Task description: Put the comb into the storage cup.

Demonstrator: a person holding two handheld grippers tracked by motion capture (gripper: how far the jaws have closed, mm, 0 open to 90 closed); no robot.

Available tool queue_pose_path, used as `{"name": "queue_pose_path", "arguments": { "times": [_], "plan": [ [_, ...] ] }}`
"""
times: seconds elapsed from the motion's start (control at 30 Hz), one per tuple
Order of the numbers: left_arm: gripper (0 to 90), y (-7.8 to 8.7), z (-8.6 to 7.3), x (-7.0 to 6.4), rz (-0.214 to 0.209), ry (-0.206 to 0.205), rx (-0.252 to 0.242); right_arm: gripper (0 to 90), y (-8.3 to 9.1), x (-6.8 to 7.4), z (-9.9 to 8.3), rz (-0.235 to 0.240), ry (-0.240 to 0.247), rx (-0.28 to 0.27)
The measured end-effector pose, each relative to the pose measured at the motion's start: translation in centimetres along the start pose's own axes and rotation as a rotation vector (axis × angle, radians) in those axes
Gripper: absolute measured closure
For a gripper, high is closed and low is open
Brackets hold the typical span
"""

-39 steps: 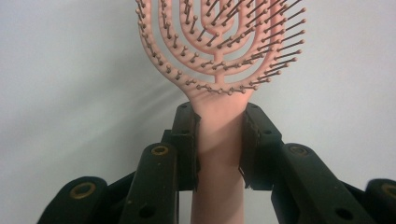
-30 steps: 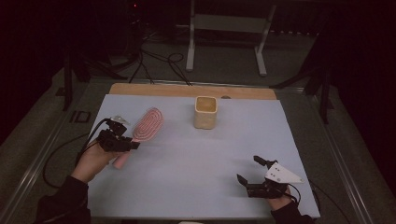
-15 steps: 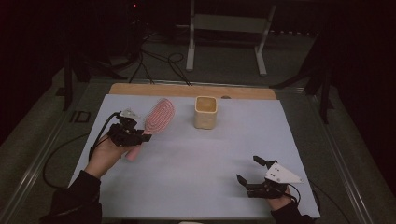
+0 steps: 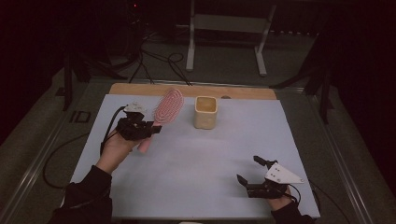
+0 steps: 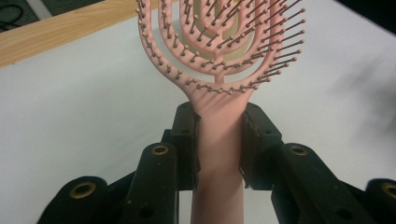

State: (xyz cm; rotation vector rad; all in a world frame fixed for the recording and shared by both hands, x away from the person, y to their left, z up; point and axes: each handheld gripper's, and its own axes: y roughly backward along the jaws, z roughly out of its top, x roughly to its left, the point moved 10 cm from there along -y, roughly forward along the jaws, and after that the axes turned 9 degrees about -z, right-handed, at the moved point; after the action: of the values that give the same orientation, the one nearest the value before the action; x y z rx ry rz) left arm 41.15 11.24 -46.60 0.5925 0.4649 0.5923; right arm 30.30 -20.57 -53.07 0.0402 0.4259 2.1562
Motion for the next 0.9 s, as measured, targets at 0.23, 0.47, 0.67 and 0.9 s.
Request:
{"name": "queue_pose_path", "arguments": {
  "times": [0.23,0.47,0.67,0.9],
  "plan": [
    [70.1,-0.5,1.7,-0.1,0.01,-0.017,-0.076,9.2,0.0,0.0,0.0,-0.001,-0.002,-0.002],
    [70.1,-1.1,3.5,-0.4,0.004,-0.021,-0.139,9.3,0.0,-0.1,0.0,-0.003,-0.004,-0.002],
    [70.1,-1.7,5.1,-0.8,0.01,-0.029,-0.19,9.3,0.1,0.0,0.1,0.0,-0.001,-0.005],
    [70.1,-2.2,7.4,-1.7,0.011,-0.049,-0.262,9.3,0.1,-0.1,0.1,-0.001,-0.002,-0.005]
  ]
}}
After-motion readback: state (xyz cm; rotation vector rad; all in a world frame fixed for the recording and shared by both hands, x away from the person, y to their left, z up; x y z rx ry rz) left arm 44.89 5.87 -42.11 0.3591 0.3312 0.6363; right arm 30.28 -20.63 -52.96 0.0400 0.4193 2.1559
